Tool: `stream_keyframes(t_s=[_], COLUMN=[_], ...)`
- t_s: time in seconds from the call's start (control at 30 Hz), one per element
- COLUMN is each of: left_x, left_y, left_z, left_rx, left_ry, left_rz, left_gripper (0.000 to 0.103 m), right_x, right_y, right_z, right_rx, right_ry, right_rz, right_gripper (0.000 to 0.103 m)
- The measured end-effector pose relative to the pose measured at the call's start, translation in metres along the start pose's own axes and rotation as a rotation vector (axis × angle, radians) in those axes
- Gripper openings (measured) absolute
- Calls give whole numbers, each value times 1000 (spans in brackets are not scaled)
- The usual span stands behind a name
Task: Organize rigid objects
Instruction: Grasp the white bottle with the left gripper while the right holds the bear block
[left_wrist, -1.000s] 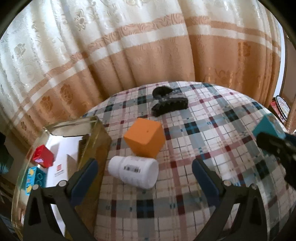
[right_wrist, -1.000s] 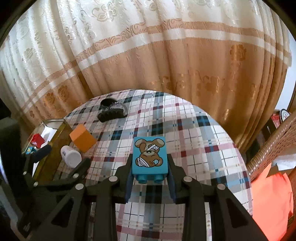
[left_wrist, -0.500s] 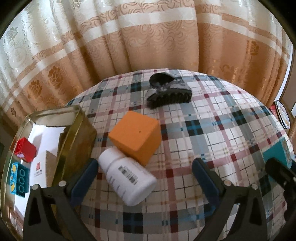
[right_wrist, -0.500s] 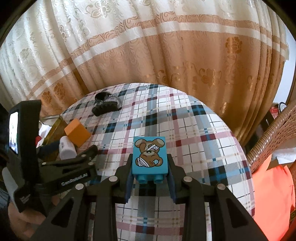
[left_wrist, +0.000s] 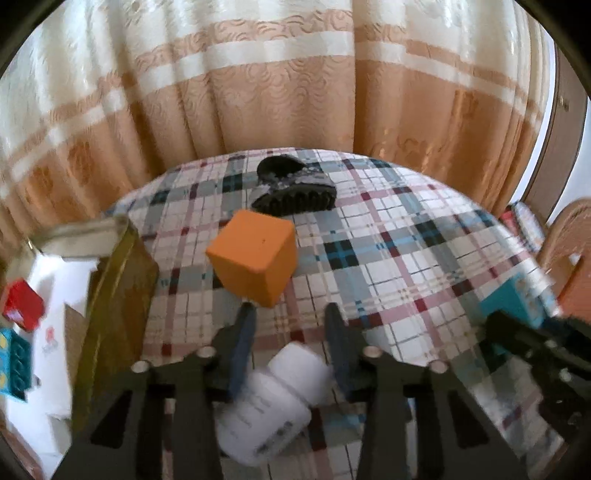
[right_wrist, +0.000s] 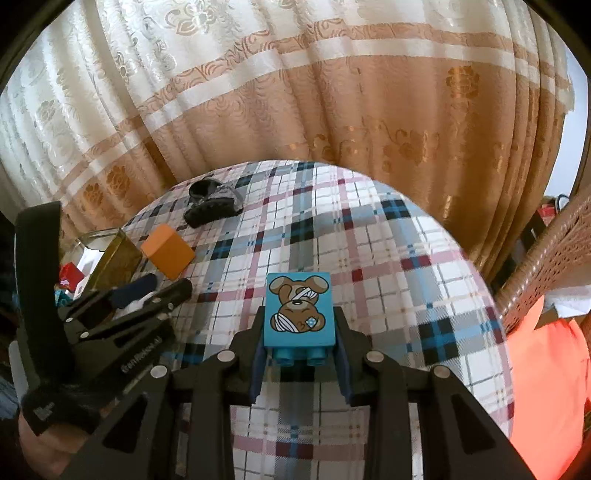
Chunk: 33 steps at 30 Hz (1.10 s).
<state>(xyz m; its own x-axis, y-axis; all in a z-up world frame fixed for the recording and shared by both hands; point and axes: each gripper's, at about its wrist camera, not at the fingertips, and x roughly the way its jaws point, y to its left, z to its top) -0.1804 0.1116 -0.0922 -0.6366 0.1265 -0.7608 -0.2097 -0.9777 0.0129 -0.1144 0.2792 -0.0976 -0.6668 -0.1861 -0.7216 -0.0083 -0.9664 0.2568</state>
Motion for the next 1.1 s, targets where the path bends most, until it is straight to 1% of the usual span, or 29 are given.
stream_keyframes(t_s=[0.03, 0.1, 0.17, 0.23, 0.33, 0.37, 0.43, 0.53, 0.6, 0.73, 0.87, 0.97, 1.07, 1.1], left_x=[-2, -8, -16, -22, -34, -37, -45, -52, -53, -56, -69, -82, -87, -87], left_y=[2, 3, 5, 7, 7, 8, 9, 12, 15, 23, 24, 31, 35, 35], left_z=[-3, -11, -19, -25, -33, -34, -37, -41, -44, -46, -50, -53, -57, -58], left_rx=[-16, -21, -32, -45, -52, -56, -75, -88, -99, -156, -145, -157, -159, -152], left_ry=[-1, -3, -6, 0, -11, -16, -22, -22, -17, -6, -33, -61, -66, -65], left_rz=[-18, -35, -69, -107, -138, -156, -210, -243, -248, -303, -330, -330, -367, -365], left_gripper=[34, 30, 20, 19, 18, 13, 13, 13, 13, 13, 13, 13, 13, 13], right_x=[0, -1, -5, -11, -11, -11, -12, -16, -17, -17, -16, -15, -14, -14], right_y=[1, 2, 2, 2, 2, 2, 1, 1, 1, 0, -2, -2, -2, -3], right_z=[-2, -7, -9, -12, -17, -19, -24, -26, -27, -28, -29, -29, -29, -29], right_rx=[4, 13, 27, 41, 57, 66, 80, 87, 87, 96, 103, 105, 108, 111], right_ry=[4, 8, -5, -22, -12, -10, -9, -18, -21, -22, -20, -16, -16, -16], right_rz=[1, 4, 10, 10, 26, 30, 39, 41, 34, 38, 40, 44, 45, 47], right_gripper=[34, 34, 34, 34, 34, 34, 34, 34, 34, 34, 34, 34, 34, 34])
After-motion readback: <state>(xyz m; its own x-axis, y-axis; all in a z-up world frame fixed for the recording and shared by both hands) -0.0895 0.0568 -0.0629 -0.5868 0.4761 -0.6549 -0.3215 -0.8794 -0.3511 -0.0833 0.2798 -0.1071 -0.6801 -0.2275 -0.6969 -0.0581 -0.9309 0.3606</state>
